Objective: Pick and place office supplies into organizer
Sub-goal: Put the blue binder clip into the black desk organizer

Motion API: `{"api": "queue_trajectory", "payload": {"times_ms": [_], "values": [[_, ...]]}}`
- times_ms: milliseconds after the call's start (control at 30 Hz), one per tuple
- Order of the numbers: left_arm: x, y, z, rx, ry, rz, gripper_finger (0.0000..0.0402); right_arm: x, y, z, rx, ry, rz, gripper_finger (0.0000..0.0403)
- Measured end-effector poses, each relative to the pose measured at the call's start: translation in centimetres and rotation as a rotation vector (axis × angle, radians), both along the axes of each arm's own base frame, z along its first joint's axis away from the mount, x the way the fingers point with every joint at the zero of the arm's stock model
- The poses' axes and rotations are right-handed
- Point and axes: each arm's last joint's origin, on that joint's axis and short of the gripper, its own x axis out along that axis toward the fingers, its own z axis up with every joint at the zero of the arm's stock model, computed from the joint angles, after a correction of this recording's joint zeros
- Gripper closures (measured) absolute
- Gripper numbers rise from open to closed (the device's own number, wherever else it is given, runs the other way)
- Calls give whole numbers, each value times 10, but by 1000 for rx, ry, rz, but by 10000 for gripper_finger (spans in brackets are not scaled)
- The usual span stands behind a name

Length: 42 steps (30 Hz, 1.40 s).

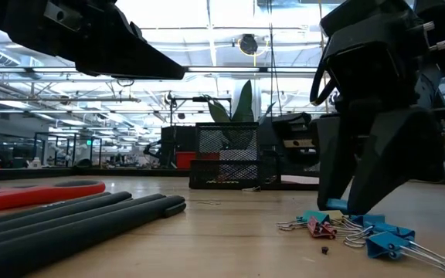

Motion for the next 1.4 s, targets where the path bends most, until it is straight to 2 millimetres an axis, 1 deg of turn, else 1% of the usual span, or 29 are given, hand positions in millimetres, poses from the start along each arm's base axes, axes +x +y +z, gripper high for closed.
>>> {"api": "queue_trajectory", "payload": {"times_ms": [67, 133, 233, 333, 400, 500, 600, 700, 800, 967, 1100, 1233, 1400], "values": [[0, 0, 0, 0, 0, 0, 364, 0, 0, 4, 6, -7, -12, 349], [0, 0, 0, 1, 1, 1, 364, 0, -1, 12, 17, -19, -34, 338], [1, 2, 0, -1, 4, 8, 364, 0, -1, 36, 44, -90, -49, 326], [1, 2, -1, -4, 6, 11, 364, -5, -2, 59, 18, -146, -104, 329], [1, 2, -1, -7, 7, 11, 364, -8, -3, 76, 1, -202, -158, 338], [1, 2, -1, -20, 9, 16, 364, -12, -7, 101, -21, -312, -282, 350], [1, 2, -1, -20, 9, 16, 364, -14, -13, 113, -54, -371, -426, 350], [1, 2, -1, -20, 10, 16, 364, -14, -17, 118, -40, -387, -492, 338], [0, 2, -2, -15, 19, 16, 364, -11, -18, 113, -20, -366, -516, 332], [0, 3, -3, -13, 28, 17, 364, -6, -24, 106, -7, -348, -551, 341], [0, 3, -3, -13, 27, 17, 364, -2, -30, 108, -10, -382, -564, 347], [0, 3, -3, -11, 27, 17, 364, 2, -47, 108, -31, -389, -608, 341], [0, 3, -3, -10, 27, 17, 364, 9, -70, 106, 5, -371, -615, 342]]}}
